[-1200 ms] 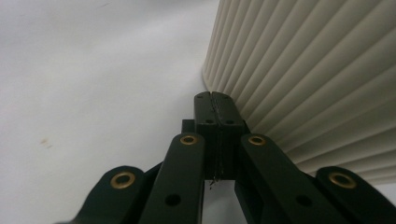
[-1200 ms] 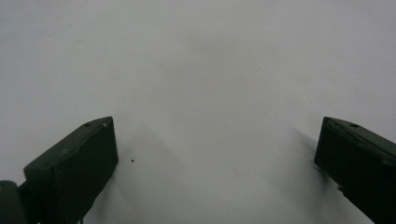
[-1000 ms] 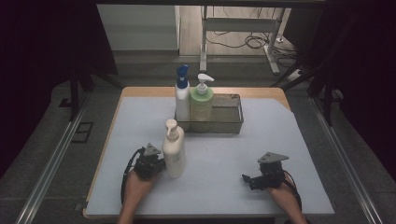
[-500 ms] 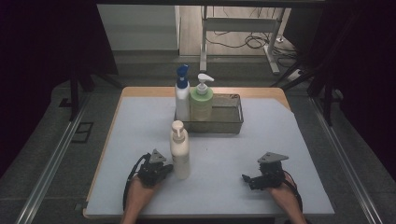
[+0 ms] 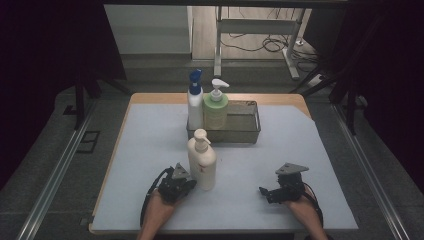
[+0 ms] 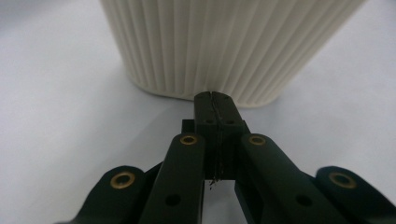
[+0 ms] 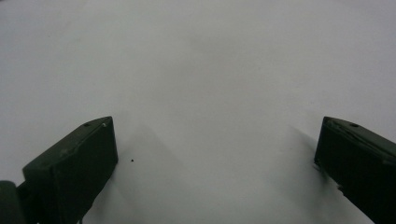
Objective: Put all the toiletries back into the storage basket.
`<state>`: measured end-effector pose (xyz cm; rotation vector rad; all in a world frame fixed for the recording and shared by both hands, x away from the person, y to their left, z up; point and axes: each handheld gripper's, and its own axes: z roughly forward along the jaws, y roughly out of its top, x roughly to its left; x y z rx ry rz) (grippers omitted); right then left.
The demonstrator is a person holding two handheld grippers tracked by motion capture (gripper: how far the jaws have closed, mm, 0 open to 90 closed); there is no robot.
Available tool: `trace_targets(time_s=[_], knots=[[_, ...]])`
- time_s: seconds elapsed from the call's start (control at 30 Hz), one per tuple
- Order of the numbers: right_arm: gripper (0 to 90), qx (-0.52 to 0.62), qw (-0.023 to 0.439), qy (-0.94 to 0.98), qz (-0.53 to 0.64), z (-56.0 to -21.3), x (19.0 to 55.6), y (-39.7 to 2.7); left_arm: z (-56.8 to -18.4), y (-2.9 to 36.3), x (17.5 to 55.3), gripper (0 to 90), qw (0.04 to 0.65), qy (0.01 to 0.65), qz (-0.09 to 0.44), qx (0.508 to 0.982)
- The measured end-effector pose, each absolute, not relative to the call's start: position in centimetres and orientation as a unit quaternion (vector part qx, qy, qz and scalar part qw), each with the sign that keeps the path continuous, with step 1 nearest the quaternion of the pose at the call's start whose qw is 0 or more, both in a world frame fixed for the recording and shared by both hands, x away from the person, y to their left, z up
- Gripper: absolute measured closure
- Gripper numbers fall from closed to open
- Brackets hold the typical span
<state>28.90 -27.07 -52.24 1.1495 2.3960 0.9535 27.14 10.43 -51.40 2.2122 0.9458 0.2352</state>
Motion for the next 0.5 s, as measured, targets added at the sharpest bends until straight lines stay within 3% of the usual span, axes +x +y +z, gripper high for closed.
trace_targets(time_s=[0.5], knots=[[0.0, 0.402, 0.157, 0.839, 0.332, -52.2, 28.9, -27.1, -51.4, 9.2, 27.2, 88.7, 0.359, 0.358, 0.083, 0.858]])
